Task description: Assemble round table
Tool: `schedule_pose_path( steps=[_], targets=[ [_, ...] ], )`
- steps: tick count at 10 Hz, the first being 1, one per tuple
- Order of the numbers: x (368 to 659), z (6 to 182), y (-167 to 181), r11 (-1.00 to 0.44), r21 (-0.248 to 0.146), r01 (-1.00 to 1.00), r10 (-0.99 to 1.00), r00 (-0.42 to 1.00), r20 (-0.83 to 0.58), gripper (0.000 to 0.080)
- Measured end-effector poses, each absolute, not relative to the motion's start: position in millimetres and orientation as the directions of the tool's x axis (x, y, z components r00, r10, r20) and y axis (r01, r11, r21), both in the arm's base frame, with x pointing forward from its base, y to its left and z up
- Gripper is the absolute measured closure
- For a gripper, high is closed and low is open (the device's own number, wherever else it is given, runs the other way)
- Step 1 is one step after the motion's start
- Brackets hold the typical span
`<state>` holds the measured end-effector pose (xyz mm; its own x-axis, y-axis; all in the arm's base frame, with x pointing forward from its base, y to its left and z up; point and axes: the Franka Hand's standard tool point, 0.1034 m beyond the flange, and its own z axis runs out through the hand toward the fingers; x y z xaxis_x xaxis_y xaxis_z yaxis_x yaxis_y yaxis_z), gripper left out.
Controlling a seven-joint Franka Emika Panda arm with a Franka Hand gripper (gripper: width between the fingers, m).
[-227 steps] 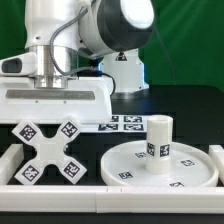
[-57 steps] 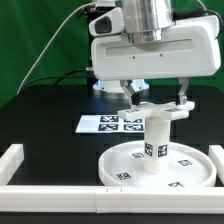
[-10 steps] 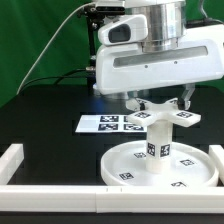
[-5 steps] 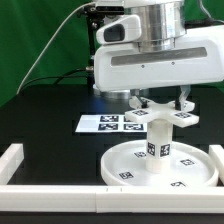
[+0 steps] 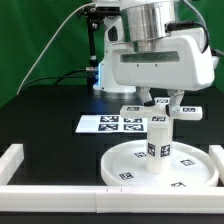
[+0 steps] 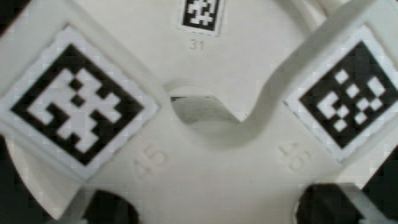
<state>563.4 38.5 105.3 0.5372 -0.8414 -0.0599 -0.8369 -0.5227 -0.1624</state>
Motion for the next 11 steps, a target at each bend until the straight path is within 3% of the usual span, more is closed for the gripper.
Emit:
schedule_pose_path(
  steps=[2,3,5,7,8,11],
  targets=[
    [563,106.1,39,-0.553,-0.161,-0.818,-0.822,0.567,-0.056,0.0355],
    [564,114.1,41,-0.629,-0.155,-0.762,-0.764,0.642,-0.057,0.019],
    [567,130.9,37,-0.762,-0.171,-0.625,-0.628,0.777,-0.043,0.0158],
    [567,130.8,33,-0.926,-0.177,-0.333,-0.34,0.94,0.011,0.0152],
    [564,128.2,39,-0.969,-0.175,-0.172,-0.18,0.983,0.032,0.0151],
    [561,127.6,41,-0.988,-0.154,-0.014,-0.029,0.995,0.097,0.0151]
  ],
)
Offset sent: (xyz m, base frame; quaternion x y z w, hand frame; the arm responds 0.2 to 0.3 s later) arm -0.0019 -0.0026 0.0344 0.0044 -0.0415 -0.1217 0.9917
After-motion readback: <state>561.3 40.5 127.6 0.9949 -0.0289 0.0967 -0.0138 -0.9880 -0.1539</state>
